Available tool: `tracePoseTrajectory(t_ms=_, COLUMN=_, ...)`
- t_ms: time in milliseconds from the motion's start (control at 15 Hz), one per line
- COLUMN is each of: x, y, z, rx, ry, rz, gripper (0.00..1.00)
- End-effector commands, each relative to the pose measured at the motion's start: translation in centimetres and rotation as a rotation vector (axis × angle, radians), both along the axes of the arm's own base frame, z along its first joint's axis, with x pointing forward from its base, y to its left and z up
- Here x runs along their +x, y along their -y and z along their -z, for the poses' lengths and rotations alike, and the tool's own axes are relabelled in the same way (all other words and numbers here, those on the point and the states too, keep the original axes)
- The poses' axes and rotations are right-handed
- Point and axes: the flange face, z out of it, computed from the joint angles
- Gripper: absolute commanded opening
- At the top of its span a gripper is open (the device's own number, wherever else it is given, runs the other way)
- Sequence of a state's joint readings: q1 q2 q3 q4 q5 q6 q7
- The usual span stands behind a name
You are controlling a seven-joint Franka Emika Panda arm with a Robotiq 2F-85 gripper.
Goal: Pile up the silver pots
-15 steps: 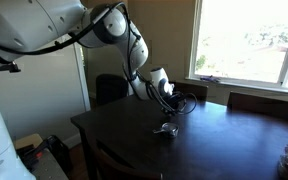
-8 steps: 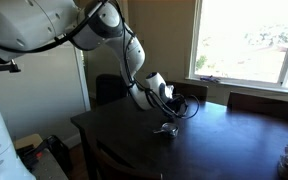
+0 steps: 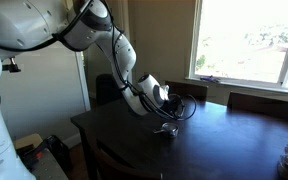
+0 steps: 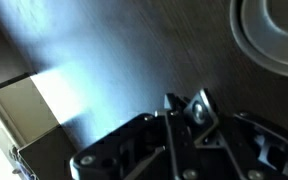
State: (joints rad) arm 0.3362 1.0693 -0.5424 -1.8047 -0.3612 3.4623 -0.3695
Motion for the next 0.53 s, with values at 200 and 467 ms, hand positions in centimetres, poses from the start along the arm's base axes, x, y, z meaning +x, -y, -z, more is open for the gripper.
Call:
tracePoseTrajectory(t_ms=200, x=0.1, y=-1.5, z=-6.9, rx=0.067, ry=0.063, rz=0.012, gripper=0.07)
tracePoseTrajectory(t_ms=467, x=-1.6, y=-0.8, z=-9.2, rx=0.060, ry=0.056, rz=0.027, gripper=0.07)
